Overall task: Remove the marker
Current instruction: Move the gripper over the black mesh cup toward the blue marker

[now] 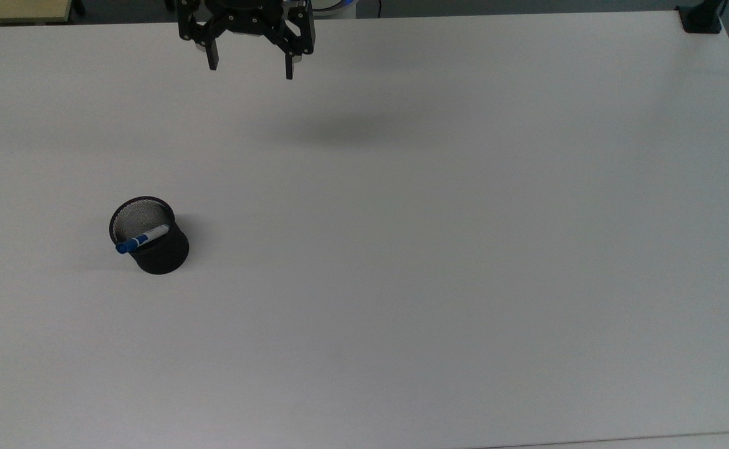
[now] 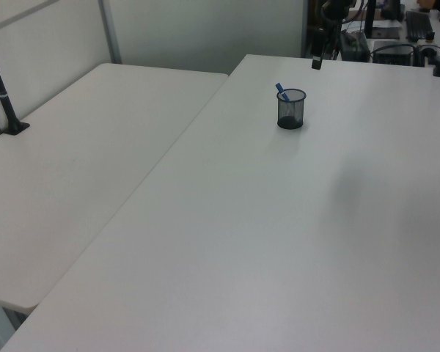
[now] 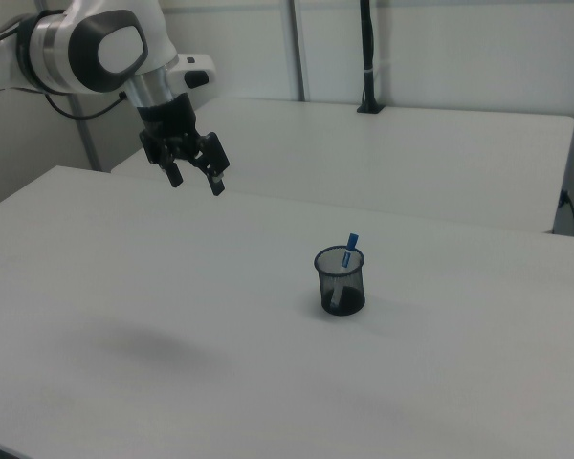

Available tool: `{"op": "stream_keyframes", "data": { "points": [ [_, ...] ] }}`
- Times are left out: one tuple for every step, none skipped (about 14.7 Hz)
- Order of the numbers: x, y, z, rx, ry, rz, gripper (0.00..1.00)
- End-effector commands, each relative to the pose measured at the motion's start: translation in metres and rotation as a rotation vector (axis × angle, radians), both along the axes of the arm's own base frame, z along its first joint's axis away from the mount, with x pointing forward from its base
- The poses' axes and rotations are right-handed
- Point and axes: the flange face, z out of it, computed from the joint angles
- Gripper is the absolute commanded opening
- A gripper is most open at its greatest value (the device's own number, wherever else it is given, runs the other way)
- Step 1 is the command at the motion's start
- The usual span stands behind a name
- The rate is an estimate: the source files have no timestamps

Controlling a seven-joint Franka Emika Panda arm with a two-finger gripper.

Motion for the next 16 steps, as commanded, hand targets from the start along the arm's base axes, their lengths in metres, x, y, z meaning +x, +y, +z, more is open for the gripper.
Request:
{"op": "stream_keyframes", "data": {
  "points": [
    [-0.005, 0.003, 0.006, 0.001, 0.014, 0.026, 1.0],
    [-0.006, 0.003, 0.005, 0.001, 0.017, 0.026, 1.0],
    [-0.006, 0.003, 0.005, 0.003, 0.017, 0.026, 1.0],
    [-0.005, 0.002, 0.006, 0.003, 0.016, 0.024, 1.0],
    [-0.005, 0.002, 0.006, 0.003, 0.015, 0.024, 1.0],
    [-0.005, 0.002, 0.006, 0.003, 0.015, 0.022, 1.0],
    [-0.005, 0.002, 0.006, 0.003, 0.015, 0.022, 1.0],
    [-0.005, 0.002, 0.006, 0.003, 0.015, 0.022, 1.0],
    [-0.005, 0.002, 0.006, 0.003, 0.015, 0.024, 1.0],
    [-0.005, 0.002, 0.006, 0.001, 0.016, 0.031, 1.0],
    [-0.006, -0.004, 0.006, 0.001, 0.015, 0.027, 1.0],
    [-0.006, -0.014, 0.007, -0.002, 0.014, 0.018, 1.0],
    [-0.007, -0.022, 0.007, -0.008, 0.016, 0.032, 1.0],
    [-0.007, -0.033, 0.005, -0.018, 0.026, 0.074, 1.0],
    [-0.006, -0.05, -0.003, -0.038, 0.052, 0.19, 1.0],
    [-0.002, -0.073, -0.013, -0.048, 0.07, 0.264, 1.0]
  ]
}}
